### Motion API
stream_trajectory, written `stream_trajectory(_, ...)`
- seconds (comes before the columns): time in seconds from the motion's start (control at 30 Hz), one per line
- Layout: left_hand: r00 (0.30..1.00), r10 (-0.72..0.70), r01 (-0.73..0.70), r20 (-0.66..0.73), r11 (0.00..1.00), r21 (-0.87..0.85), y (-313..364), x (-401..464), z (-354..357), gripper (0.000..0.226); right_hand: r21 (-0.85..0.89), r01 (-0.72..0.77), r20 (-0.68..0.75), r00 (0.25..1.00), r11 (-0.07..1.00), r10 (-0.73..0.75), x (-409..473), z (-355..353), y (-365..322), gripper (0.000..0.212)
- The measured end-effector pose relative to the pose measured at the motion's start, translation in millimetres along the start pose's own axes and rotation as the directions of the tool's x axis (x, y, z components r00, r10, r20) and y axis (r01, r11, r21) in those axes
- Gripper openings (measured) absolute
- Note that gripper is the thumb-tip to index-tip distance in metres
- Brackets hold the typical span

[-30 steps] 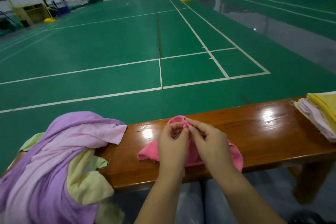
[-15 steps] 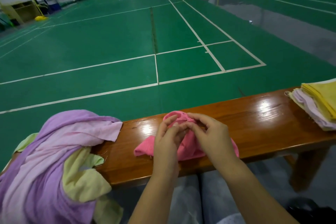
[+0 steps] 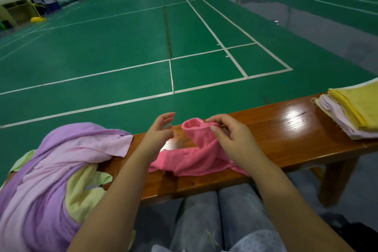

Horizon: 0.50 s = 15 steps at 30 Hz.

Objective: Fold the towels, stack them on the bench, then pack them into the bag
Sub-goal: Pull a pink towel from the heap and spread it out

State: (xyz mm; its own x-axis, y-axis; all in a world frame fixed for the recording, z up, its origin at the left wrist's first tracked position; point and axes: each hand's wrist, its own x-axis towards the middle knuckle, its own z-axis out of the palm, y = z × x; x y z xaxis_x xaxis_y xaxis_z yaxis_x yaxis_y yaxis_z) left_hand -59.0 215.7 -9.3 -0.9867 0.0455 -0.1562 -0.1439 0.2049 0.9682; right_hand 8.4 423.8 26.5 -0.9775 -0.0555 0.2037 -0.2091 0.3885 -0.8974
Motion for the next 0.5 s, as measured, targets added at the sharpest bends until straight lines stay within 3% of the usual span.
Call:
stream_trajectory(0.17,0.976,0.123,-0.180,0.180,0.920,0.347,8.0,14.3,3.6,0.056,0.021,0.001,0.016,1.000,1.000,-0.002,-1.2,-4.4,3.0,0.017)
stream_trajectory(0.33,0.925,0.180,-0.369,0.334,0.629,0.684,8.2,32.7,1.7,0.033,0.021,0.012,0.012,1.000,1.000,-0.012,-0.3,-10.2,5.1,0.017)
stream_trajectory(0.5,0.911,0.219,-0.411,0.349,0.433,0.803,15.3,38.7,-9.7,0.017,0.010,0.009,-0.016,1.000,1.000,-0.009,5.0,-20.9,9.5,0.016)
